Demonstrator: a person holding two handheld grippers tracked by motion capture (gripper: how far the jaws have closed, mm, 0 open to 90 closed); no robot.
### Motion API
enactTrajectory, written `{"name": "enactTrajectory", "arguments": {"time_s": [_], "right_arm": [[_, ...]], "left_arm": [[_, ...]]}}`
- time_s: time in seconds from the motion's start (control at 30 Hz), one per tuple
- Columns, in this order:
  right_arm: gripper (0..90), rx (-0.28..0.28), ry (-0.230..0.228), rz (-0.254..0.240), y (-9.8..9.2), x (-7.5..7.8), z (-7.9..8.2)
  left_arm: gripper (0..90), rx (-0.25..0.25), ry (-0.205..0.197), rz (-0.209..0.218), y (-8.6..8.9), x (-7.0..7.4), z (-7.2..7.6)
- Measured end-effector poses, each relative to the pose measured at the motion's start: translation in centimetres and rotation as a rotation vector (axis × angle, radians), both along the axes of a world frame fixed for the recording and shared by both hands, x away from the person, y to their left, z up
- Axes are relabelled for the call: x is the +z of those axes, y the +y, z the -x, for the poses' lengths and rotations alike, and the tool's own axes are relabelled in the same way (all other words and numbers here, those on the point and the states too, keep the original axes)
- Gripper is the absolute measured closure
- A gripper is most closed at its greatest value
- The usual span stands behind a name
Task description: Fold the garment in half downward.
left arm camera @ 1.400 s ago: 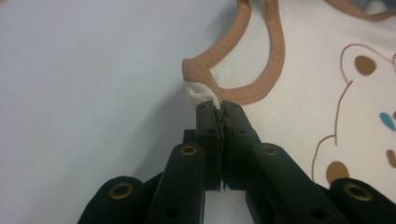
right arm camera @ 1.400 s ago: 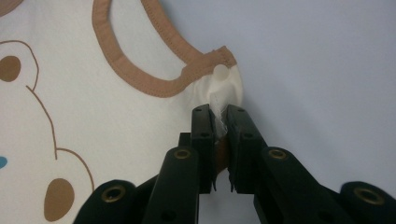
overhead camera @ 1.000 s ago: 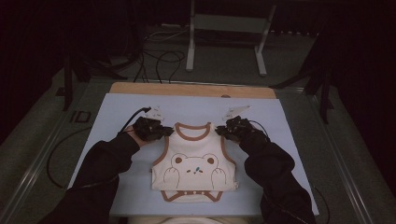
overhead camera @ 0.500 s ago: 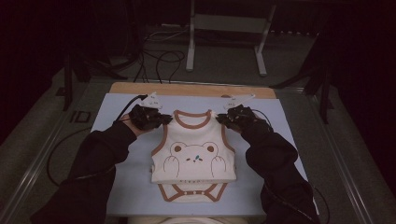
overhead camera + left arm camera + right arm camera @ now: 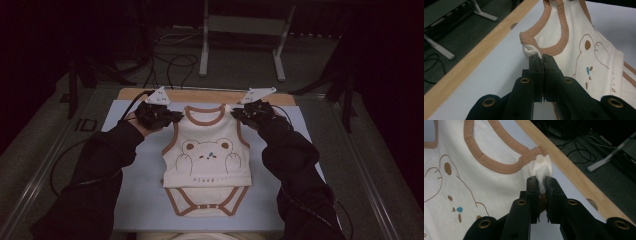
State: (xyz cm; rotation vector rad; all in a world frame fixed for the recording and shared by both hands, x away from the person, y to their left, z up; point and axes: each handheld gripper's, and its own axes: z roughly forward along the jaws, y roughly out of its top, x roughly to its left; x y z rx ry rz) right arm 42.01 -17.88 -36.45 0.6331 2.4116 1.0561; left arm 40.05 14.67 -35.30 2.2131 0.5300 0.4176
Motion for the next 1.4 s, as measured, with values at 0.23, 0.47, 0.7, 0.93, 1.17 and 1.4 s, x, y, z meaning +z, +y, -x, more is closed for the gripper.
{"name": "enactTrajectory", "arguments": {"time_s": [0.23,0.47,0.7,0.93,1.17,1.4], "right_arm": [[82.8,-0.01,-0.03,-0.015,0.3,1.1,-0.7],[82.7,-0.031,-0.081,-0.004,0.9,2.5,-1.0],[82.7,-0.033,-0.103,-0.033,0.8,3.2,-0.8],[82.7,-0.03,-0.099,-0.018,0.7,2.4,0.0],[82.7,0.001,-0.085,-0.014,0.6,0.2,2.2],[82.6,0.025,-0.069,-0.013,0.2,-1.1,4.5]], "left_arm": [[87.7,0.015,-0.03,-0.001,0.4,1.3,-0.5],[87.6,0.033,-0.066,0.017,0.8,2.7,-0.8],[87.6,0.048,-0.086,0.014,0.7,2.8,-0.6],[87.5,0.023,-0.077,-0.002,0.5,1.7,0.1],[87.5,0.0,-0.064,-0.018,0.4,0.4,1.2],[87.5,-0.033,-0.044,-0.023,0.5,-1.0,2.9]]}}
